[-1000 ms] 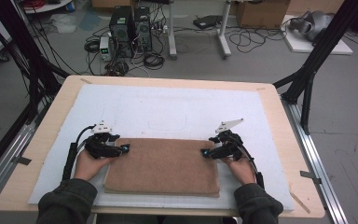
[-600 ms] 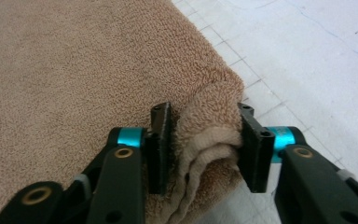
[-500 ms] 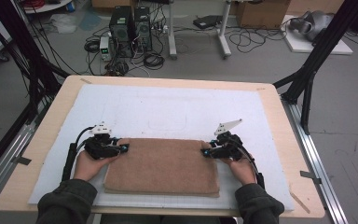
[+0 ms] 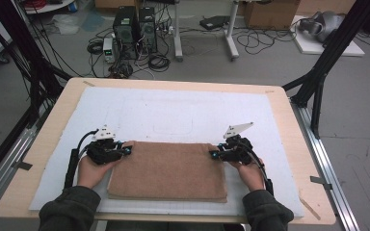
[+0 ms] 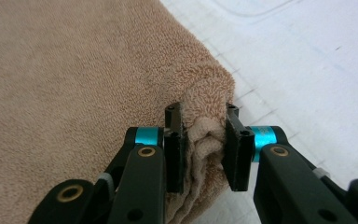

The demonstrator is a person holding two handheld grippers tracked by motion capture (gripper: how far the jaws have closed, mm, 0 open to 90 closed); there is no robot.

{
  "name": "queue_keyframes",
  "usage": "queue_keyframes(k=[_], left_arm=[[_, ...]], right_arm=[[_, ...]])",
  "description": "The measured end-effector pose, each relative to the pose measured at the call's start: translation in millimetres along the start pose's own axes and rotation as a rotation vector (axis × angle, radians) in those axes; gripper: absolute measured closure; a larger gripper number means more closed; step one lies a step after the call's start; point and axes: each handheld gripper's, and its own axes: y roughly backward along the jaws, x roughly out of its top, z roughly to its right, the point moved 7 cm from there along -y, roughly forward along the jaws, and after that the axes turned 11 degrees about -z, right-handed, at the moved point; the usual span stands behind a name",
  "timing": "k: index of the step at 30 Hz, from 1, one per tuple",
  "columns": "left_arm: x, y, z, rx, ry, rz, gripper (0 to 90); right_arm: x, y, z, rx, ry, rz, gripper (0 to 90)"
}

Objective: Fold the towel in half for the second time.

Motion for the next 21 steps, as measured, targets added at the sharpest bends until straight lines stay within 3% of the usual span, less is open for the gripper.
queue_keyframes(k=[5, 10, 18, 19, 21], left_arm=[[16.6, 4.7, -2.5, 0.001, 0.02, 0.06, 73.6], [43.5, 3.6, -9.9, 0.029, 0.024, 0.089, 73.6], [87.5, -1.8, -34.5, 0.118, 0.032, 0.105, 73.6], [93.6, -3.7, -38.8, 0.139, 0.025, 0.088, 72.9], [99.0, -5.5, -45.7, 0.175, 0.044, 0.086, 62.7]], right_arm=[[5.4, 8.3, 4.2, -0.034, -0.003, 0.025, 74.3], [19.3, 19.8, 21.8, -0.095, -0.02, 0.045, 74.2], [56.6, 30.5, 53.8, -0.17, -0.054, 0.056, 74.2], [60.5, 30.0, 58.2, -0.174, -0.063, 0.056, 73.9], [66.5, 27.9, 66.6, -0.209, -0.07, 0.064, 66.8]])
